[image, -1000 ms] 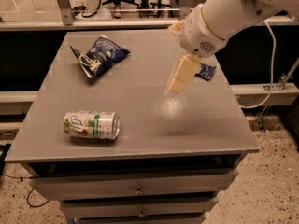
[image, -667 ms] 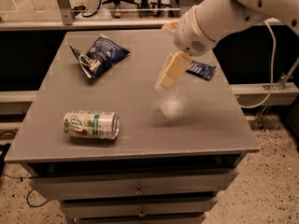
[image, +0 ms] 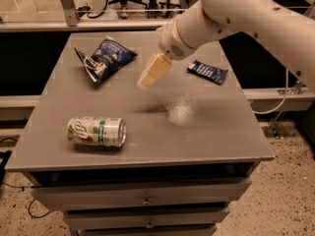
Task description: Move blue chip bag near rxbar blueberry
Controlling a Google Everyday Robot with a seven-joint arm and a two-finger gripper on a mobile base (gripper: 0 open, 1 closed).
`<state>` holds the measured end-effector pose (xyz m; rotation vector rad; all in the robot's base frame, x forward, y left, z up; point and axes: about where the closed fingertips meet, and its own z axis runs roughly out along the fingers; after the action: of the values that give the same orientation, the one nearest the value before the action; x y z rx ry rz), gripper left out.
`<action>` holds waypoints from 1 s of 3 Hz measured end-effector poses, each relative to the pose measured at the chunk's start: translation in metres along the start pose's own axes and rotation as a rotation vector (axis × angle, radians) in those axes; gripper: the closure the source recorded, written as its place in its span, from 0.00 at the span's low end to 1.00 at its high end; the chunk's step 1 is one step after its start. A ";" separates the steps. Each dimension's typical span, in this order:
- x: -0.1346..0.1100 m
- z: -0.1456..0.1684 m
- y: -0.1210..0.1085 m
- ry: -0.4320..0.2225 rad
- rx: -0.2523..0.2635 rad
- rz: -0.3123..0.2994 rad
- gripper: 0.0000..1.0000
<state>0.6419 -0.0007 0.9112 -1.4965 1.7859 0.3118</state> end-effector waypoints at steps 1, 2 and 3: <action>-0.017 0.036 -0.013 -0.035 0.005 0.063 0.00; -0.041 0.066 -0.024 -0.096 -0.008 0.105 0.00; -0.061 0.089 -0.032 -0.145 -0.023 0.132 0.00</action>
Offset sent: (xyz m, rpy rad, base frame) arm 0.0780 0.1028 -0.0043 0.2290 0.0624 -0.0472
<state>0.7075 0.0900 0.9019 -1.3389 1.7730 0.4959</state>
